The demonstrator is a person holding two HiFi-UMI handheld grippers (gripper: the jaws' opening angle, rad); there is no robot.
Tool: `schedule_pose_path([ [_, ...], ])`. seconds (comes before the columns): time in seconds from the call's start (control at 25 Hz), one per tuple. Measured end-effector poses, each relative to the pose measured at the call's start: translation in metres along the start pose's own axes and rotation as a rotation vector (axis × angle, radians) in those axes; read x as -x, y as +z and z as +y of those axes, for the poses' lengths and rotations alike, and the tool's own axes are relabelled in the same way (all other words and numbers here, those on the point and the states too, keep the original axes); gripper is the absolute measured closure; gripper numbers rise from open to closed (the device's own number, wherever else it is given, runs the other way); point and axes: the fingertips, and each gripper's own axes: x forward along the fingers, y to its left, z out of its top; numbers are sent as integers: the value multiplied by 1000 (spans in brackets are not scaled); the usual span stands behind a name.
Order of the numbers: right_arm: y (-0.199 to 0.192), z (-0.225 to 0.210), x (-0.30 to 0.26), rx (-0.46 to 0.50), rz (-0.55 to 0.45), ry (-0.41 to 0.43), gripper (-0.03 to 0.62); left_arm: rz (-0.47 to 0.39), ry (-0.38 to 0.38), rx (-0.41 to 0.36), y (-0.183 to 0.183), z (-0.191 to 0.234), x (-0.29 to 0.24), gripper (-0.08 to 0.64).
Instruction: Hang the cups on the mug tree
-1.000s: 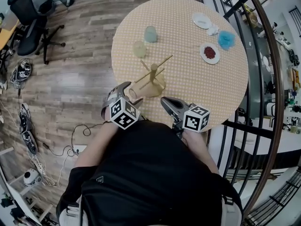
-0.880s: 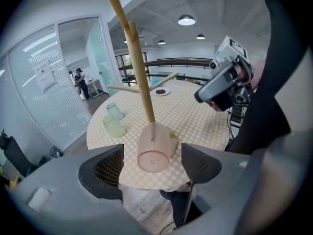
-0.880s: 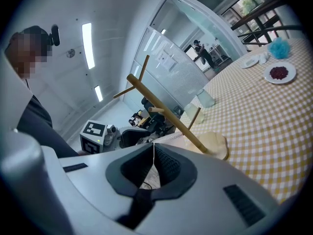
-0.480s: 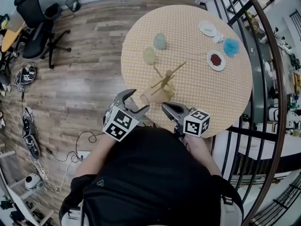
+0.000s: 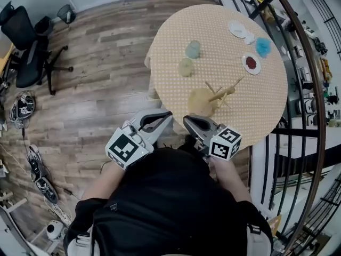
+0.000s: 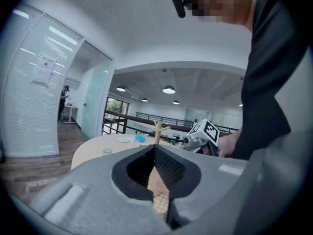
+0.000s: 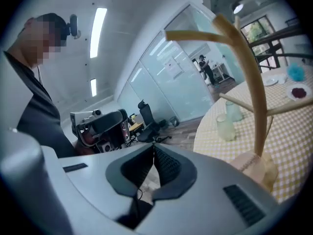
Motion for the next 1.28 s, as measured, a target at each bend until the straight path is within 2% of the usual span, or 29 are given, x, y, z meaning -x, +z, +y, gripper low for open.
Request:
schedule_pose_path([
  [0.16, 23, 13, 9, 70, -157, -99, 577, -14, -34, 15, -5, 9, 9, 552],
  [0.28, 40, 23, 24, 101, -238, -130, 577, 9, -30, 39, -5, 18, 1, 552],
  [0.4, 47, 29, 38, 153, -237, -157, 577, -28, -41, 99, 11, 14, -5, 552],
  [0.56, 60, 30, 61, 217, -279, -209, 577, -46, -68, 57, 25, 0, -12, 552],
  [0.68, 63, 27, 78, 212, -311, -235, 577, -45, -90, 56, 27, -12, -21, 554],
  [0.76, 64, 25, 84, 220, -312, -239, 577, -14, -95, -8, 27, -21, -29, 554],
  [0.88, 62, 20, 91, 225, -305, -244, 577, 46, -99, -156, 23, -36, -41, 555],
  [0.92, 61, 19, 92, 224, -304, -242, 577, 48, -109, -176, 23, -41, -44, 555],
  [1.04, 61, 16, 96, 229, -308, -225, 577, -4, -130, -138, 33, -47, -48, 555],
  [1.16, 63, 12, 101, 221, -302, -220, 577, -49, -105, -71, 43, -40, -50, 554],
  [1.28, 62, 7, 105, 215, -311, -207, 577, -48, -71, -30, 41, -34, -55, 554],
])
